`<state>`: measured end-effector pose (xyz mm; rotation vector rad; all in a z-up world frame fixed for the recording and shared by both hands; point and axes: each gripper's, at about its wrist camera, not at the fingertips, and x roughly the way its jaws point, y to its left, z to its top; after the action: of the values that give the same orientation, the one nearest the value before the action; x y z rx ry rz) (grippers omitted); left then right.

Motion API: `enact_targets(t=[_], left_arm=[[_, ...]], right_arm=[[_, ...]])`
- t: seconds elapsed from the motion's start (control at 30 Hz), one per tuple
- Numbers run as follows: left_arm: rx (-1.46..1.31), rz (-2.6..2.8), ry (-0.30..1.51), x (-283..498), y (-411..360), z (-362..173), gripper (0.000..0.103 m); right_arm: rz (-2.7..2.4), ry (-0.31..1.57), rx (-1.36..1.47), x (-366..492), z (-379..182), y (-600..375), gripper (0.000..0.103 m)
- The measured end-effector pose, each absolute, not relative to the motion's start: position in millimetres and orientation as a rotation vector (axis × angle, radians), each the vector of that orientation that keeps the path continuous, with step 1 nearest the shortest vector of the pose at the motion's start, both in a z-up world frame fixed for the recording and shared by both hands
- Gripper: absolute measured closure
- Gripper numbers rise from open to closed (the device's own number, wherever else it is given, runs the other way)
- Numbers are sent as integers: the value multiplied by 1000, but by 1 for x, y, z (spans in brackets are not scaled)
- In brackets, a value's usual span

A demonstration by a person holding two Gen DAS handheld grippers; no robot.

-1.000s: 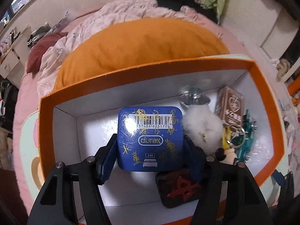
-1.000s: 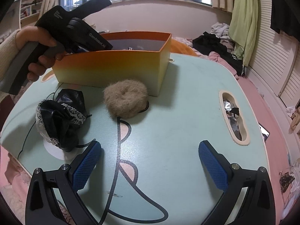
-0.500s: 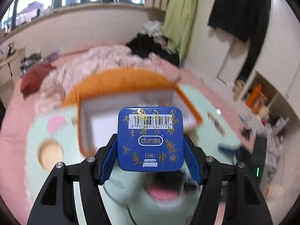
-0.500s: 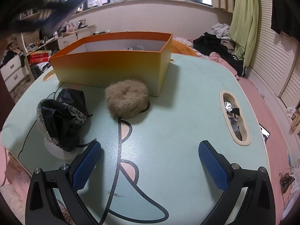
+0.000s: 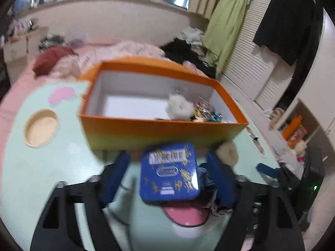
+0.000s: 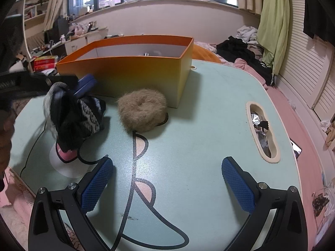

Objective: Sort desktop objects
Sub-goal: 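Lift the blue tin out and set it on the table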

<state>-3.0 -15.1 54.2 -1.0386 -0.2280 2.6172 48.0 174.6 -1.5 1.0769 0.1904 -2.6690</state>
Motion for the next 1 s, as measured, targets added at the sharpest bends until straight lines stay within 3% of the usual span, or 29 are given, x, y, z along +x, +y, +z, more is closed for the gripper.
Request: enact_targets(t=[0.13,0.33,0.43,0.5,0.53,0.83,1.0], left_arm=[[-1050,2657,-32,24,-23,53,19],[-1137,2608,99,59,-11,26,19],[-1112,2684,215,60,7,9,10],[-1095,2700,160,60,8,7,8],[-1100,2713,144,59,8,5,0],[-1013,2750,120,63,6,1,0],[-1011,2750,118,64,5,1,0]], right_arm=[[-2669,191,1077,48,-2,175,0],[-2668,194,1079,47,-3,172,0],[-2666,196,1079,47,-4,170,0],[-2665,196,1077,47,-3,170,0],[-2665,194,1077,47,-3,170,0],[-2668,190,1058,47,-3,174,1],[-2676,155,1011,51,3,179,33]])
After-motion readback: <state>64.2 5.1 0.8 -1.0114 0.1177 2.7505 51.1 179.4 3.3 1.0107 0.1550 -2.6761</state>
